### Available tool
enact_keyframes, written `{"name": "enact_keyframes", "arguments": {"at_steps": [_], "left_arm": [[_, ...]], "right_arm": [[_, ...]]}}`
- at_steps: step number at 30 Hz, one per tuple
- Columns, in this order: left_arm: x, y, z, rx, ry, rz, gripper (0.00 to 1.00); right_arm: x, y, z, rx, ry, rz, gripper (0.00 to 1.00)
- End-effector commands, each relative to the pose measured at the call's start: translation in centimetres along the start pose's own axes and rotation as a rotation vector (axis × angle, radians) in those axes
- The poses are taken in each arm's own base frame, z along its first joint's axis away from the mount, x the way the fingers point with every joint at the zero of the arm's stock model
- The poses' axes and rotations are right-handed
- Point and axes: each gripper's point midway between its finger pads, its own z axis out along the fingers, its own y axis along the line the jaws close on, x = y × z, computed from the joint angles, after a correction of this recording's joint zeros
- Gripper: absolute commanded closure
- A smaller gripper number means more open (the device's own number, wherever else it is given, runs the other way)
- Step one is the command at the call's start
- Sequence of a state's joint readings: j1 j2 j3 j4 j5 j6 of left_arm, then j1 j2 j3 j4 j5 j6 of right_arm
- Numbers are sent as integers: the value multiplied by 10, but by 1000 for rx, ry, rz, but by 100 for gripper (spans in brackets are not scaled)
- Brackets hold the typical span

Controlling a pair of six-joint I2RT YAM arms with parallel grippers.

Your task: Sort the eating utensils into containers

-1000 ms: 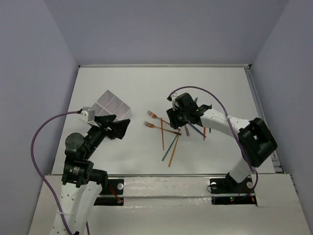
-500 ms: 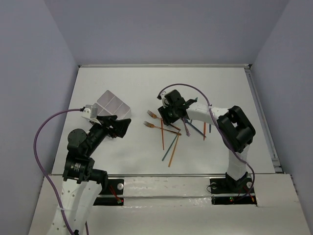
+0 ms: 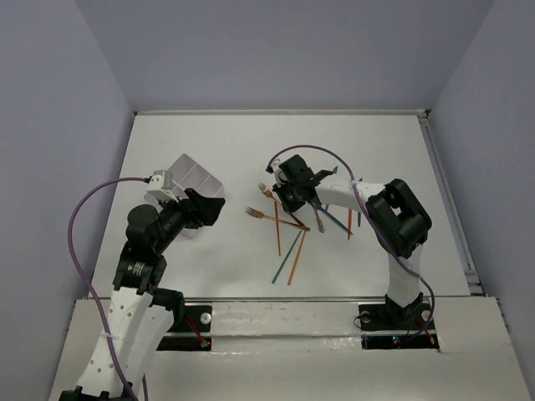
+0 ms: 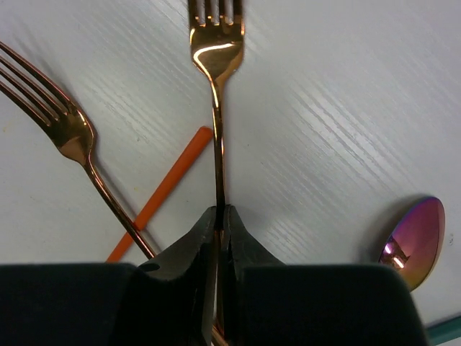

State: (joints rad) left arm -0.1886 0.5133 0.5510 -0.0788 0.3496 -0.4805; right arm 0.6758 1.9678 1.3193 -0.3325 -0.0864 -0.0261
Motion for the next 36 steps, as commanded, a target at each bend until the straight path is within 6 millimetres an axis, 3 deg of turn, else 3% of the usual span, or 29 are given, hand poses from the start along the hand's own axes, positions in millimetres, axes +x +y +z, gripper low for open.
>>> {"name": "enact_keyframes", "arguments": {"at_steps": [1, 4, 9, 16, 17, 26, 31, 36], "left_arm": [[2, -1, 8, 14, -10, -83, 8], [7, 1, 14, 17, 5, -111, 11], [8, -1, 25, 40, 21, -161, 17], [-3, -18, 46, 75, -17, -214, 25], [4, -20, 53, 75, 9, -218, 25], [3, -26, 102, 25, 31, -166, 23], [-2, -12, 121, -32, -3, -143, 26], [4, -9, 136, -52, 3, -132, 36]], "right_arm": [[-13, 6, -5, -15, -52, -42, 93], [-20, 1, -11, 16, -81, -45, 93], [-53, 7, -48, 39, -227, -66, 93], [-78, 45, -95, 31, -384, -88, 93], [-79, 51, -102, 16, -404, -90, 93], [-81, 93, -119, -145, -473, -88, 93], [-77, 99, -117, -182, -473, -82, 93], [-76, 103, -116, -206, -469, -81, 93]]}}
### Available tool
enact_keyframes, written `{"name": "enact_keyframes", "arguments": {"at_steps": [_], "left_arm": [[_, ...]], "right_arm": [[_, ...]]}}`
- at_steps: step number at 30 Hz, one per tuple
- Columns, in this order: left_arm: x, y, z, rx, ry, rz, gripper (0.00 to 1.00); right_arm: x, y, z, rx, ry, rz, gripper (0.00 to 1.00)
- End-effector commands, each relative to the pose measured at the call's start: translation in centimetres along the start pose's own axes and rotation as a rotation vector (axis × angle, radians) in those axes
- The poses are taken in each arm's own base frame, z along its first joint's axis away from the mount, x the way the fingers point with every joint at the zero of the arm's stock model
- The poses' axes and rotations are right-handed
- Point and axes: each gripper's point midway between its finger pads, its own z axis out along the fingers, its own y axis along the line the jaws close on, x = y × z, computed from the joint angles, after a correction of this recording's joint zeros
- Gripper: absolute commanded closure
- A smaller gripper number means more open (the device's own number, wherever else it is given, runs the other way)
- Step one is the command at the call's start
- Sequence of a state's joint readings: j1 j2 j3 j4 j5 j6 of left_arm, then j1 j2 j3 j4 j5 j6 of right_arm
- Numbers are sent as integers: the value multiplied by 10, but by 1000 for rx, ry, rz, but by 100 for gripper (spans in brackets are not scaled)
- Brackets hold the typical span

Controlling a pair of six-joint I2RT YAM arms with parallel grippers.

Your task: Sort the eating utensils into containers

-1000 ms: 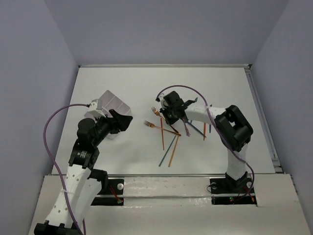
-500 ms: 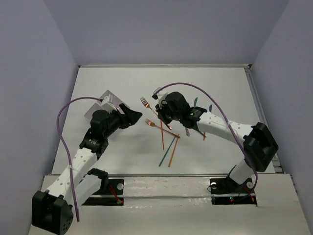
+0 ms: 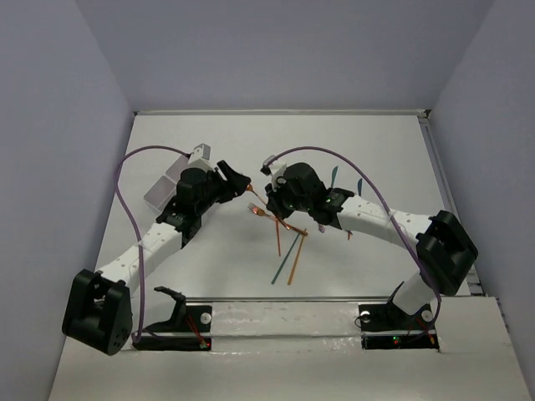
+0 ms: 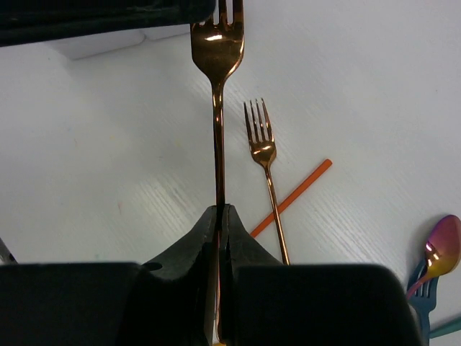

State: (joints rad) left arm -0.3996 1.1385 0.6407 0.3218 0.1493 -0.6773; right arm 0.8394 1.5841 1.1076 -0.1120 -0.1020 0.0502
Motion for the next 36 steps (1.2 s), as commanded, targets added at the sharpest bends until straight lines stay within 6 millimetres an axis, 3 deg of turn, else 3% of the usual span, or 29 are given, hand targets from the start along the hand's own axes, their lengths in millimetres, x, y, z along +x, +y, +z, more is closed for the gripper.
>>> {"name": "enact_keyframes", "arguments": {"at_steps": [1, 6, 10, 14, 17, 18, 21, 22, 24, 29, 31, 32, 36], "left_arm": [[-30, -21, 14, 34, -106, 49, 36], [-32, -25, 19, 40, -119, 61, 53], [-37, -31, 18, 47, -141, 65, 93], [-50, -34, 11, 23, -172, 65, 94], [-71, -42, 4, 0, -222, 61, 94], [-79, -45, 2, -15, -234, 69, 94], [-115, -54, -8, -98, -292, 129, 94], [-136, -58, -16, -146, -327, 165, 94], [-156, -56, -22, -213, -360, 205, 94], [-225, -21, -64, -443, -503, 275, 94], [-240, -5, -76, -499, -534, 276, 94], [-250, 14, -87, -561, -546, 273, 94], [-256, 47, -108, -723, -535, 304, 94]], "right_arm": [[-26, 15, -5, -59, -99, 1, 93], [-29, 19, -8, -80, -112, 8, 93], [-28, 22, -8, -93, -114, 13, 93], [-38, 22, -13, -93, -169, 28, 88], [-42, 22, -18, -83, -200, 50, 53], [-48, 21, -20, -79, -230, 55, 36], [-55, 17, -30, -55, -301, 69, 21], [-55, 16, -32, -49, -311, 71, 21], [-54, 13, -35, -31, -332, 79, 21], [-66, -2, -51, 51, -424, 112, 21], [-65, -6, -53, 74, -439, 121, 21], [-64, -8, -53, 85, -442, 127, 21], [-58, -26, -50, 167, -429, 173, 21]]}}
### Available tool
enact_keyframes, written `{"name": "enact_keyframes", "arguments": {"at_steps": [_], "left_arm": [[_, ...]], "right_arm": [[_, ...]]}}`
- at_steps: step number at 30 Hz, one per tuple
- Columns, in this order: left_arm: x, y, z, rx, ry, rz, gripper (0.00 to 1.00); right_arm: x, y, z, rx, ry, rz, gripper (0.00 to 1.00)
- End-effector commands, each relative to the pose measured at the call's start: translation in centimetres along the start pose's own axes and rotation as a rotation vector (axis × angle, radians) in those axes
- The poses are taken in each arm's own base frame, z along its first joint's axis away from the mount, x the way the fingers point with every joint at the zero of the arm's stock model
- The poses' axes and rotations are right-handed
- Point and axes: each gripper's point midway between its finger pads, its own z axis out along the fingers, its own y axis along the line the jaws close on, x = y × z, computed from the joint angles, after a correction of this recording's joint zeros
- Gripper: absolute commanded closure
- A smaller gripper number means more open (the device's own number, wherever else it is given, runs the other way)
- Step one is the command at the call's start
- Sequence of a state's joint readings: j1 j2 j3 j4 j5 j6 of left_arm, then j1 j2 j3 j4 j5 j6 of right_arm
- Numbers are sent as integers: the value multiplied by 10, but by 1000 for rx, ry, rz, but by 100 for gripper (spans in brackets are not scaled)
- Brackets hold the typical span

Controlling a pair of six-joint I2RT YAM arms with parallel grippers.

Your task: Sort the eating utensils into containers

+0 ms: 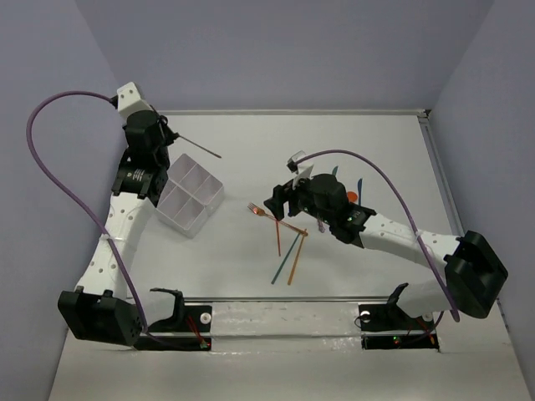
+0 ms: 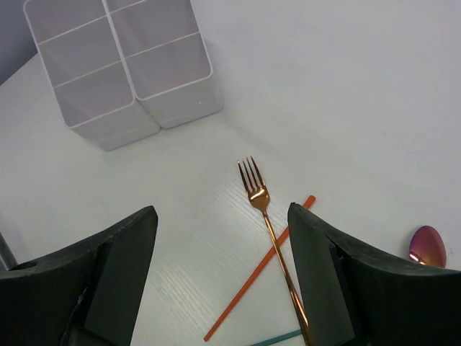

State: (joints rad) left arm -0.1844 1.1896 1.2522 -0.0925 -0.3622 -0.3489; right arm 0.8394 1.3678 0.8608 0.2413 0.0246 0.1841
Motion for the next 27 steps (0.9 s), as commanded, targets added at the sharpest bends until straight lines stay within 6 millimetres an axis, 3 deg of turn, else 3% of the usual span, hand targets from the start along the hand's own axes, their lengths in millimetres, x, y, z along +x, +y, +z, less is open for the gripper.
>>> {"name": "enact_keyframes", "arguments": {"at_steps": [1, 4, 7, 17, 23, 27], "left_arm": [[-17, 49, -7, -206, -15, 118, 94], [-13, 73, -10, -317, -2, 171, 94], [-18, 82, -13, -353, -43, 190, 94], [-34, 93, 0, -462, -144, 227, 94], [-46, 90, 9, -474, -222, 216, 94], [-36, 92, 16, -470, -233, 234, 94]], "right_arm": [[-19, -19, 1, 113, -87, 49, 21], [-14, -32, 6, 162, -64, 81, 21], [-11, -28, 8, 136, -60, 90, 21], [-2, -32, 14, 152, -34, 82, 22], [2, -27, 17, 127, -16, 81, 23], [3, -27, 18, 124, -15, 78, 23]]}}
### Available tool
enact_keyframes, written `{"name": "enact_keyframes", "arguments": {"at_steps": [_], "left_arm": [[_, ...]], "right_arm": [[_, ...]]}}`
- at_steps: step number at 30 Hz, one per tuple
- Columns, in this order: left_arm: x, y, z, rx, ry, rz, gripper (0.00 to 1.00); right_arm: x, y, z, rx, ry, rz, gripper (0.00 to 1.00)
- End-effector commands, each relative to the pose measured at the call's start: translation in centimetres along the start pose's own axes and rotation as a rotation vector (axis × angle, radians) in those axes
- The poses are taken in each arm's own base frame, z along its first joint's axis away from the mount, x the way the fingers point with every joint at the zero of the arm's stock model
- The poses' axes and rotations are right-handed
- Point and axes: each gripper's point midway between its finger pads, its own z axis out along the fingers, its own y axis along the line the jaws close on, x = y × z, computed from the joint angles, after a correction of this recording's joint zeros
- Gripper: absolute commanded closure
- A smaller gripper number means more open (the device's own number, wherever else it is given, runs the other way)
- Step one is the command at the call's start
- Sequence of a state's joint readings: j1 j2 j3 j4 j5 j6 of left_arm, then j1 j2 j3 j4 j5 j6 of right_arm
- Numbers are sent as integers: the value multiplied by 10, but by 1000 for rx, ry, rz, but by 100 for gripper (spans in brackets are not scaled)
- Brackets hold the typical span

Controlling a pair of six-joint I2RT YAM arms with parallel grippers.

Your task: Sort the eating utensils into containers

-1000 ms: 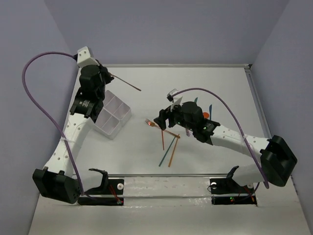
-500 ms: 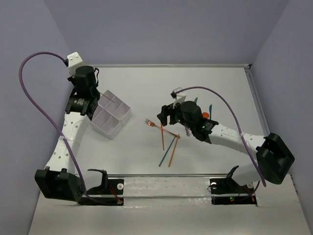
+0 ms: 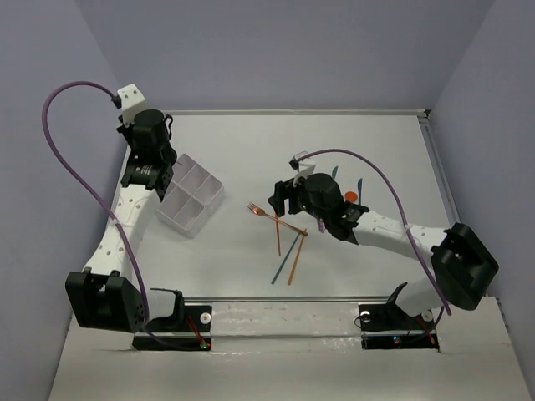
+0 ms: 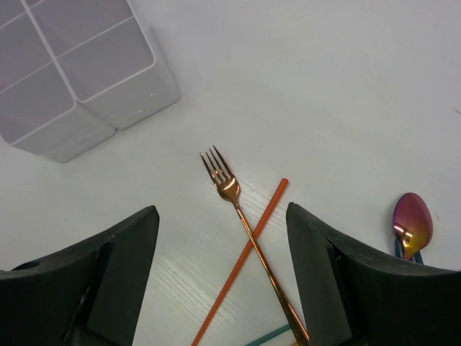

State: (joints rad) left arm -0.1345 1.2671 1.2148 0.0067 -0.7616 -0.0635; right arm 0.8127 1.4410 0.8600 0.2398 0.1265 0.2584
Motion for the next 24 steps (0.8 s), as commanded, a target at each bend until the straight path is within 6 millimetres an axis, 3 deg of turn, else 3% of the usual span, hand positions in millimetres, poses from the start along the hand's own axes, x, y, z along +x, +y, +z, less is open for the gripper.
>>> {"name": "enact_keyframes", "arguments": {"at_steps": [1, 5, 14, 17, 24], "left_arm": [[-19, 6, 5, -49, -110, -68, 94], [-10, -4, 7, -34, -137, -28, 94], [35, -29, 5, 24, -110, 59, 94], [46, -36, 1, 54, -107, 76, 84], [41, -46, -3, 97, -92, 55, 40]], "right_arm": [[-19, 7, 3, -21, -56, 5, 23], [-14, 8, 7, -26, -41, 2, 24], [-6, 6, 14, -17, -7, -15, 24], [-1, 3, 16, -7, 12, -34, 25], [16, -3, 29, 17, 117, -104, 32]]}}
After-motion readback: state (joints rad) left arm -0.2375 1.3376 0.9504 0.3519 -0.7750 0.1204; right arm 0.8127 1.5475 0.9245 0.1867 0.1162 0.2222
